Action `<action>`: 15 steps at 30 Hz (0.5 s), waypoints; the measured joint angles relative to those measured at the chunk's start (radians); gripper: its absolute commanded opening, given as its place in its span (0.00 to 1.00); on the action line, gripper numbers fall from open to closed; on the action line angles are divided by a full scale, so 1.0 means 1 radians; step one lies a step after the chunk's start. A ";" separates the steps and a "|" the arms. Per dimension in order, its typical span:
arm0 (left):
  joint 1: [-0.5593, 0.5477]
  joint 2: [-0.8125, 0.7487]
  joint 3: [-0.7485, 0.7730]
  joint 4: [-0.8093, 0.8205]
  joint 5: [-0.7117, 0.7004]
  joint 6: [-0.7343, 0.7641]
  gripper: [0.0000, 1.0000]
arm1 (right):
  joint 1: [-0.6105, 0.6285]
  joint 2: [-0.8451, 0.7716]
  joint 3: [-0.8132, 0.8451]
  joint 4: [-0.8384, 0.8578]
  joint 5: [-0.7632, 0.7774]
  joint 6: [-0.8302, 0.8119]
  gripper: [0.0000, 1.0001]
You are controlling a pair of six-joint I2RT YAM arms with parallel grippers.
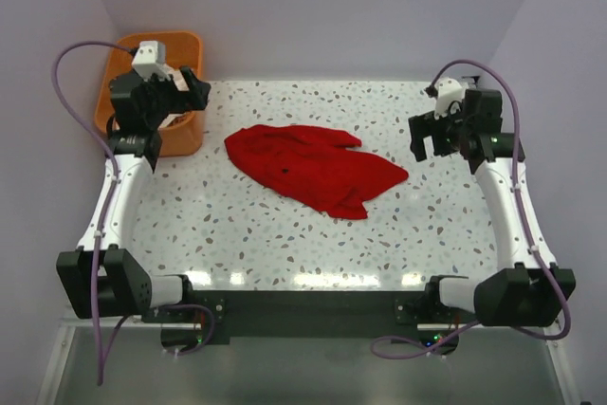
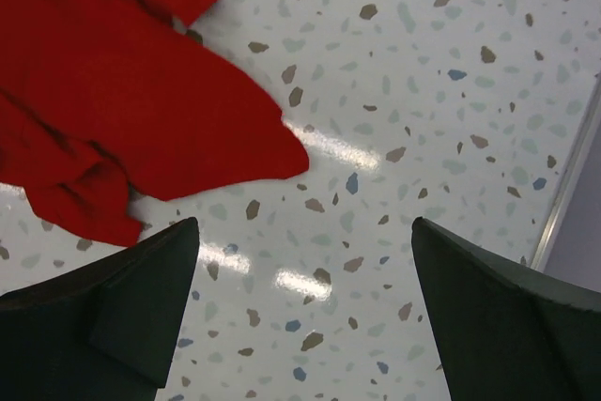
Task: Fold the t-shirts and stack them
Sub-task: Move the tshirt to the center of the board
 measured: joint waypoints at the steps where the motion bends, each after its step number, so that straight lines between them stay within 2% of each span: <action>1: 0.001 0.007 -0.005 -0.034 0.029 0.025 1.00 | 0.001 0.020 0.002 -0.021 -0.010 -0.014 0.98; 6: -0.055 0.043 -0.003 -0.206 0.208 0.234 1.00 | 0.002 0.192 0.010 -0.102 -0.028 -0.064 0.96; 10: -0.210 0.102 -0.005 -0.330 0.230 0.399 0.97 | 0.023 0.343 0.010 -0.139 -0.022 -0.074 0.90; 15: -0.331 0.188 -0.039 -0.399 0.220 0.490 0.88 | 0.076 0.470 0.024 -0.126 0.005 -0.059 0.84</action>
